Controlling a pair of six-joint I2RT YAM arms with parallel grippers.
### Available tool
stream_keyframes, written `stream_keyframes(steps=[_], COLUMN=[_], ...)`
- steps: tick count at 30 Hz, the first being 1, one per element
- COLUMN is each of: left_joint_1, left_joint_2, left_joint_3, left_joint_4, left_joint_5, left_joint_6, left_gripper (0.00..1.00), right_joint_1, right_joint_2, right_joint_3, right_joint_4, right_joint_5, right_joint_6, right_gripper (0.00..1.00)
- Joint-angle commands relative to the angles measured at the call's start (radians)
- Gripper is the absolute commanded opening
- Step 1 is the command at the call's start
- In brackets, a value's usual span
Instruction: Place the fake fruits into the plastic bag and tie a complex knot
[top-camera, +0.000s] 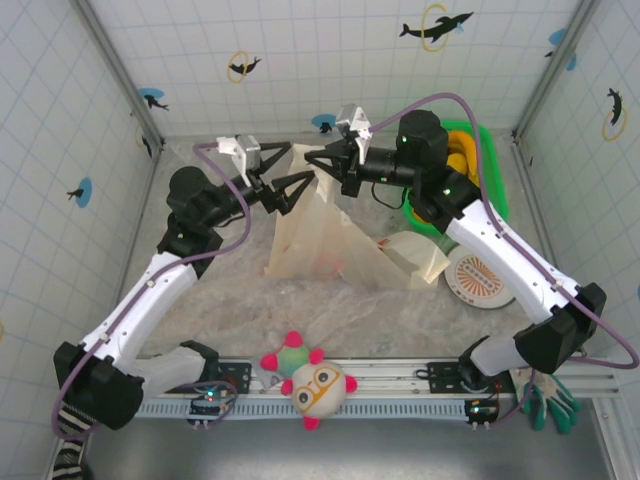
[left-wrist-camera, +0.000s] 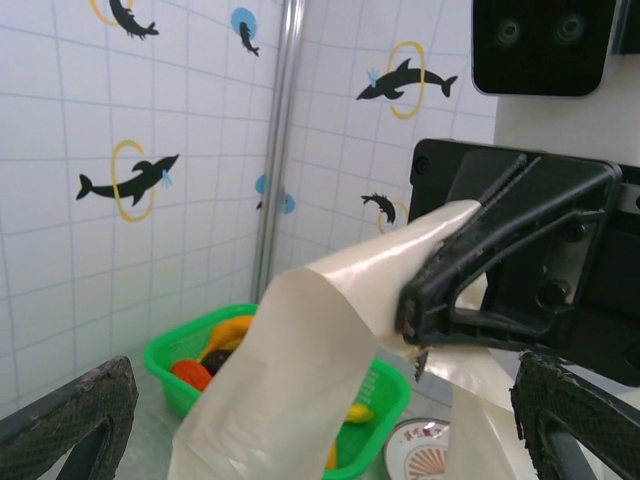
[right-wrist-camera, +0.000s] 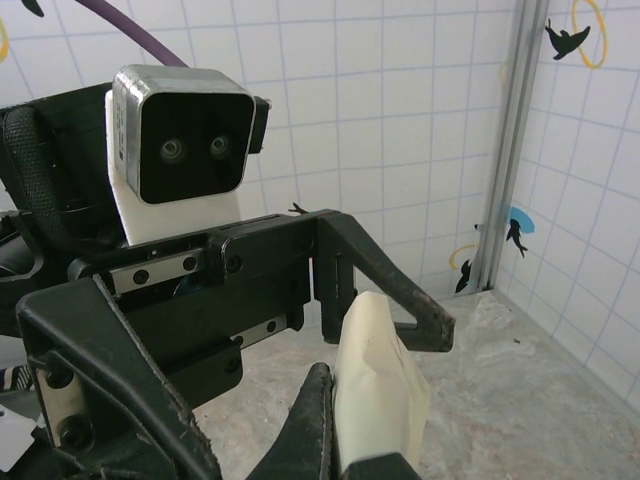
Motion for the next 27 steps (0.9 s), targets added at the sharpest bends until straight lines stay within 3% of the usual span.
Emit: stream_keyframes(steps=[1,7,10,15,18,27], left_joint_1=[0.002,-0.013,-0.063,-0.088,-0.096,-0.096], left_joint_2=[0.026,0.091,0.102,0.124,0.133,0.114], left_joint_3=[0.046,0.046,0.039,0.026,0.012,-0.040], left_joint_4=[0.074,0.152,0.130,0.103,0.078,0.018], left_joint_5=[0.026,0.222,0.236,0.250,0.259,0.250], left_joint_6=[0.016,-0.021,0.012,0.023,0.029,0.073], left_gripper=[0.98,0.98,0.97,0.86,0.77,0.30], right_joint_1=[0.007,0.010,0.010,0.010,0.009,-0.006], right_joint_2=[-0.002,0.005,0.008,0.013,0.010,0.003], right_joint_3=[0.053,0.053,0.053,0.062,0.065,0.079], right_joint_4=[0.043,0.072,0.096,0.111,0.118,0.096], right_joint_5=[-0.008,-0.003,-0.001,0.014,0.037,0.071], right_joint_6=[0.018,0.041,0.063,0.082,0.086,0.096], right_gripper=[0.03,0.03,0.03,0.03,0.02,0.02])
